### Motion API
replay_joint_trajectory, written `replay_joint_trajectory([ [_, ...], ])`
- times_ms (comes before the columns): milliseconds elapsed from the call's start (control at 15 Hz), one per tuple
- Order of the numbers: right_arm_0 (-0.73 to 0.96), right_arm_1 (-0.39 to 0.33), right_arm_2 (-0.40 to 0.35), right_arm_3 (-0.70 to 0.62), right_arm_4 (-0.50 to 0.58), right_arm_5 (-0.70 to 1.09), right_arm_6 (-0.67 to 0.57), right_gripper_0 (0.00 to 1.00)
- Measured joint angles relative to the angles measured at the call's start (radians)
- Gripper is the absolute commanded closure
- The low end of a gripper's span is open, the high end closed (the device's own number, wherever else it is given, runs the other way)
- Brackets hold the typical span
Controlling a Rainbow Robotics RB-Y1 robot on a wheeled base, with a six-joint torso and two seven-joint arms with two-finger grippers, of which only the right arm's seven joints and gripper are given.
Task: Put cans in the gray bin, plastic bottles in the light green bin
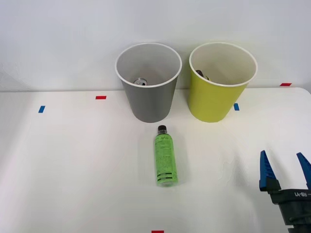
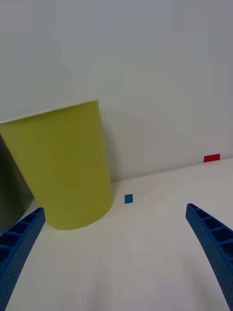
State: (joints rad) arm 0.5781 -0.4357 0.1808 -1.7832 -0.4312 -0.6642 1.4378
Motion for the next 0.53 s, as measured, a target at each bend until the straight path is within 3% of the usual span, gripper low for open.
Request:
replay_joint_trajectory([
  [400,-0.013,0.034,0.000,0.061,0.097,0.001,-0.003,0.00],
  [533,-0.014,0.052,-0.007,0.062,0.188,0.002,-0.104,0.00],
])
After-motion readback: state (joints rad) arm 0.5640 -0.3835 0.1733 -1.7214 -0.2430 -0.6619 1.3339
